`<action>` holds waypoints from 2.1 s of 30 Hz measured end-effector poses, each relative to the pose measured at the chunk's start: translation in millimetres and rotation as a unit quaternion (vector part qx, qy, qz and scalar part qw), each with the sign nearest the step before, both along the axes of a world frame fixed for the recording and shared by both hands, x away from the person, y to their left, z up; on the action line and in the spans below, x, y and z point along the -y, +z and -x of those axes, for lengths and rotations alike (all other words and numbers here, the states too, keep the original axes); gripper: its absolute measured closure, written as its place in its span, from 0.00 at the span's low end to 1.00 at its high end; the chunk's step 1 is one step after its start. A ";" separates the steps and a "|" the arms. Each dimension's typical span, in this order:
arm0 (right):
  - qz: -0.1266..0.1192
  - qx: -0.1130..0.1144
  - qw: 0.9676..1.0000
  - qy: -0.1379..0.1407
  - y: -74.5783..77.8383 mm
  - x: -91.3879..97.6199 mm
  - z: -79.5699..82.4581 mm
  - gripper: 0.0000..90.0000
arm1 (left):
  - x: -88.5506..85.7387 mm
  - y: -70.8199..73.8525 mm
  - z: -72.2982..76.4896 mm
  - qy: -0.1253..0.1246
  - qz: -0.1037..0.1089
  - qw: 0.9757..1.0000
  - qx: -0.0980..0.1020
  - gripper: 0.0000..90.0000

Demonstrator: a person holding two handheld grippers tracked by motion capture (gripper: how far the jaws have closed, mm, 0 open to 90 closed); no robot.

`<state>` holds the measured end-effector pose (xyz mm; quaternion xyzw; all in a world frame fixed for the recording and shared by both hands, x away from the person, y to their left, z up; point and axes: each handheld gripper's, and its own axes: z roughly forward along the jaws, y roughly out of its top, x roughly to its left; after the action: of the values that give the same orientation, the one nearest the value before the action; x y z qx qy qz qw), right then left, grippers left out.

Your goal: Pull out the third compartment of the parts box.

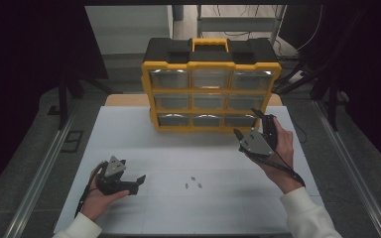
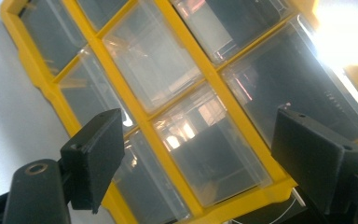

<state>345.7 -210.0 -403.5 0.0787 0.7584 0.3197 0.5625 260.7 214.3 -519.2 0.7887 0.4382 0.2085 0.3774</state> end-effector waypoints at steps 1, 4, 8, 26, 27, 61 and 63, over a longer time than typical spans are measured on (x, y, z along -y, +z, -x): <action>0.001 0.002 1.000 0.000 0.7 -0.2 -1.4 0.20 | 0.0 0.0 0.0 0.000 0.000 1.000 0.000 0.09; 0.002 0.004 1.000 -0.002 2.8 -1.0 -5.6 0.20 | -0.2 0.0 0.1 0.000 -0.001 1.000 0.000 0.09; 0.003 0.007 1.000 -0.007 5.0 -0.8 -11.7 0.20 | -0.4 0.2 0.0 -0.001 -0.001 1.000 -0.001 0.09; -0.007 0.013 1.000 -0.018 21.1 2.8 -24.8 0.20 | 0.1 -0.2 0.0 -0.001 -0.002 1.000 -0.001 0.09; -0.010 0.013 1.000 -0.018 22.6 2.7 -25.7 0.20 | 0.1 -0.3 0.0 -0.001 -0.002 1.000 -0.001 0.09; 0.012 0.039 0.999 -0.034 46.9 -1.7 -51.3 0.21 | -0.2 -0.3 -0.2 -0.002 -0.002 1.000 -0.001 0.09; 0.014 0.040 0.999 -0.034 47.7 -2.3 -51.9 0.21 | -0.3 -0.2 -0.2 -0.001 -0.002 1.000 -0.001 0.09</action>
<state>397.6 -207.7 -355.8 0.0835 0.7368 0.2926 0.6038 260.9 214.6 -519.4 0.7903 0.4368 0.2085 0.3757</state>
